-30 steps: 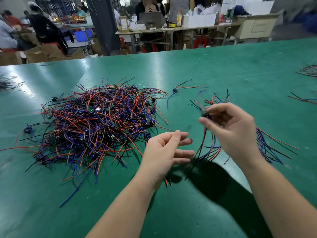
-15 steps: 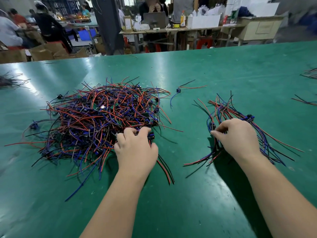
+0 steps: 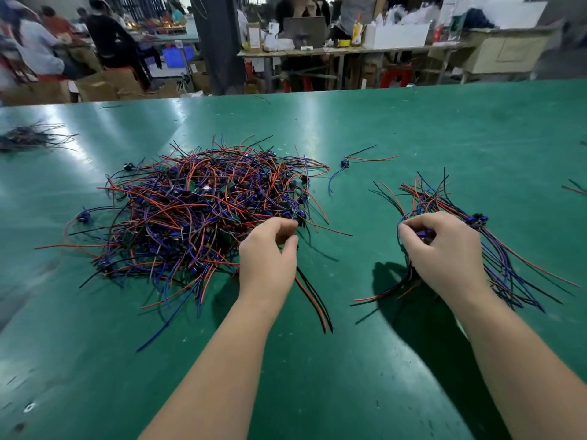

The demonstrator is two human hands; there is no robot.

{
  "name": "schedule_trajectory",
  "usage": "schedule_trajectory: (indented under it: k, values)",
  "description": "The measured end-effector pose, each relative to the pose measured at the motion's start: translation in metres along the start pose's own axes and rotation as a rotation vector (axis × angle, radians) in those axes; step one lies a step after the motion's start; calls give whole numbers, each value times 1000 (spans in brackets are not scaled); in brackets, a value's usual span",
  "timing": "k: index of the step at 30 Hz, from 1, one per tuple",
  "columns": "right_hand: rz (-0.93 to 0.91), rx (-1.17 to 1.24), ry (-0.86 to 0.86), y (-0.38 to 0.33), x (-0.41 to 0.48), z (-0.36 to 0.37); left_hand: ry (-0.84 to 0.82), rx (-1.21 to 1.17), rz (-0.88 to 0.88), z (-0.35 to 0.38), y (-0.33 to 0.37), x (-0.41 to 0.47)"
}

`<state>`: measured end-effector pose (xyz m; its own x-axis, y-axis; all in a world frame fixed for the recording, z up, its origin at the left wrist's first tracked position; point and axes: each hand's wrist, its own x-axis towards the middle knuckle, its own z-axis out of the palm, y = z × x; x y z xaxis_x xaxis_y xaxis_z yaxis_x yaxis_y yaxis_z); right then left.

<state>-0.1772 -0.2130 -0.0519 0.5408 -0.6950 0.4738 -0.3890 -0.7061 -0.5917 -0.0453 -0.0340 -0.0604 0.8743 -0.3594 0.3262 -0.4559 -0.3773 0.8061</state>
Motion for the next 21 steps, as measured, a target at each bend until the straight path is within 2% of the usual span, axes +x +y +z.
schedule_trajectory:
  k: [4,7,9,11,15,18,21]
  values:
    - [34,200,-62,-9,-4,-1,162,-341,-40,-3,6,2]
    - [234,642,-254,-21,-6,-1,229,-436,90,-3,18,-3]
    - [410,965,-438,-29,-8,0,163,-470,220,3,29,-13]
    - [474,1136,-574,-33,-9,1,24,-476,363,13,38,-27]
    - [444,1260,-622,-31,-7,-5,-248,-335,602,28,41,-45]
    - [425,1265,-588,-29,-5,-10,-312,-277,581,28,40,-47]
    - [423,1352,-618,-28,-4,-15,-248,-339,381,26,42,-46]
